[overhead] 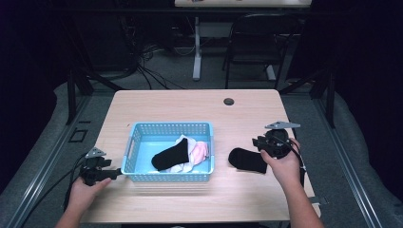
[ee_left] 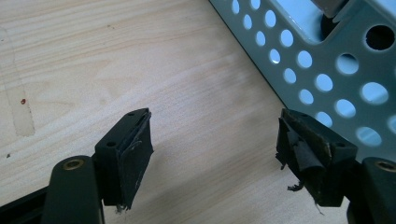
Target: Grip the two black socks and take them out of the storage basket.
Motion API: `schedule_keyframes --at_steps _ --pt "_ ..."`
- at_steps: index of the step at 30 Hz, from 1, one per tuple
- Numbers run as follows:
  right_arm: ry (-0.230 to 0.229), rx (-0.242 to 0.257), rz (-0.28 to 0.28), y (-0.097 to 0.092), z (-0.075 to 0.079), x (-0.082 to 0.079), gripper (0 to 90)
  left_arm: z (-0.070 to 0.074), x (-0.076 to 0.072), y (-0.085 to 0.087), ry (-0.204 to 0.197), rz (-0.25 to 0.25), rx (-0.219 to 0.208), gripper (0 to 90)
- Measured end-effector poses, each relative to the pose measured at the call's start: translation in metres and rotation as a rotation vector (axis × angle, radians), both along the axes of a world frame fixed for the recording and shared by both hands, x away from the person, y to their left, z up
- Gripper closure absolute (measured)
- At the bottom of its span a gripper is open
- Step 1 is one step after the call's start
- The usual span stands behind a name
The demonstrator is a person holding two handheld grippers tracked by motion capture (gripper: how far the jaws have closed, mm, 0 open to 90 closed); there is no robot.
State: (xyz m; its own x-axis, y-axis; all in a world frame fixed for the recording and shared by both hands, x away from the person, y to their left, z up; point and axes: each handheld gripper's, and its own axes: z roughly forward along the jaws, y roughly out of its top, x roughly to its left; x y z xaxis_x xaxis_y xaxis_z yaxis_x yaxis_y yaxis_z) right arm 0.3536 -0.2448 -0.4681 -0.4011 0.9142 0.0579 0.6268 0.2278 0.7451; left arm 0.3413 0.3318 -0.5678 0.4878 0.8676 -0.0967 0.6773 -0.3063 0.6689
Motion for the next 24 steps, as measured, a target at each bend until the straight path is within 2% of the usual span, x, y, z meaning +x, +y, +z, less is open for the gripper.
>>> schedule_keyframes --at_steps 6,11,17,24 --pt "0.004 0.008 0.006 0.006 -0.001 0.001 70.1 0.000 0.000 0.000 0.000 0.000 0.000 26.6" --pt "0.011 0.004 0.033 0.017 0.002 0.005 69.8 0.000 0.000 0.000 0.001 -0.001 0.000 26.6" --pt "0.006 0.026 0.094 0.045 0.007 0.013 69.6 0.000 0.000 0.000 0.000 -0.001 -0.001 26.6" --pt "0.022 0.017 0.186 0.089 0.007 0.025 67.5 0.000 0.000 0.000 -0.002 -0.001 -0.002 26.6"
